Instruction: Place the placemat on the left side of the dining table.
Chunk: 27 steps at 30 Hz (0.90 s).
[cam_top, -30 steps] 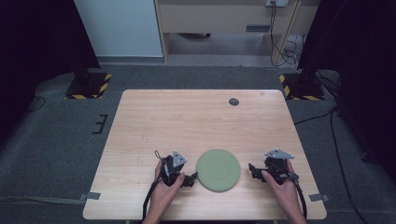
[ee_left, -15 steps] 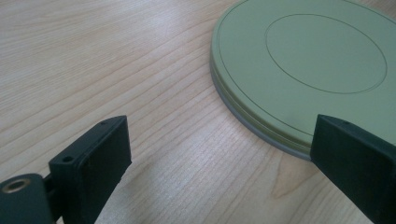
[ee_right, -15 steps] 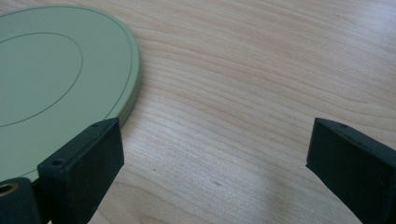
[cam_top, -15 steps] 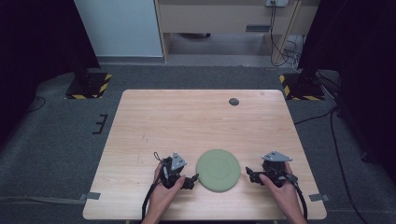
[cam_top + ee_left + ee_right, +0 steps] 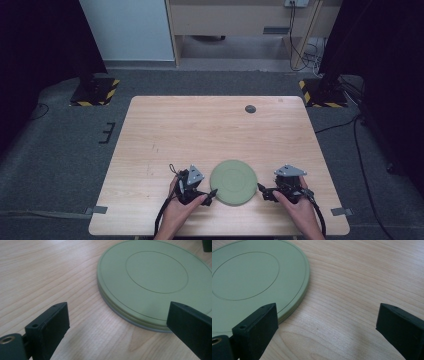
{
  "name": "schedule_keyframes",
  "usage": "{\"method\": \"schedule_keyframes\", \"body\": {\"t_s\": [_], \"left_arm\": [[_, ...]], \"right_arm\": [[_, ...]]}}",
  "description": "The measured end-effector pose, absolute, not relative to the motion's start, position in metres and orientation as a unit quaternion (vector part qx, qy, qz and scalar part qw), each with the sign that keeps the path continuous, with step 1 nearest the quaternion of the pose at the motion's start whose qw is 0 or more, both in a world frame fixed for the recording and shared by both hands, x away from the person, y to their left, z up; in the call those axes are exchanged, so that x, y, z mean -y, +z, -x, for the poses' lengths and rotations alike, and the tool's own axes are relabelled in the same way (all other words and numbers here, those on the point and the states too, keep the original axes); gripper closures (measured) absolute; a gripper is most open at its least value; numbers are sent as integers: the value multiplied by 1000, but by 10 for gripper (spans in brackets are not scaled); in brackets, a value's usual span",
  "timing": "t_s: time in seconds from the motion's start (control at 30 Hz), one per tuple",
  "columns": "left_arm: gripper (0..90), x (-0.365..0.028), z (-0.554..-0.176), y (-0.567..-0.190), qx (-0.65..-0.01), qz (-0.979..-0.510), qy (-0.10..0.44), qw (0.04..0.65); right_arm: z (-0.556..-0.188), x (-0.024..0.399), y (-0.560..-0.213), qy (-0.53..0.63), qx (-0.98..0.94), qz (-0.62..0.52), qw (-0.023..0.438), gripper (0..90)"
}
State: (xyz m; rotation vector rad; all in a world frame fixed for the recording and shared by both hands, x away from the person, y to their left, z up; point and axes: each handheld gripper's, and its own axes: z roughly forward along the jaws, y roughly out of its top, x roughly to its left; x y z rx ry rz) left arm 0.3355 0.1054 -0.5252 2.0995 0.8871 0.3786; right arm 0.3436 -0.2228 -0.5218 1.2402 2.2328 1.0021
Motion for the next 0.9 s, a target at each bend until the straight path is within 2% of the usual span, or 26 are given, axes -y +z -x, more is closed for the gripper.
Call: {"method": "schedule_keyframes", "body": {"t_s": [0.9], "left_arm": [[44, -97, -337, -530, -354, -835, 152, 393]], "right_arm": [[-339, 211, -527, 347, -812, -429, 188, 29]]}}
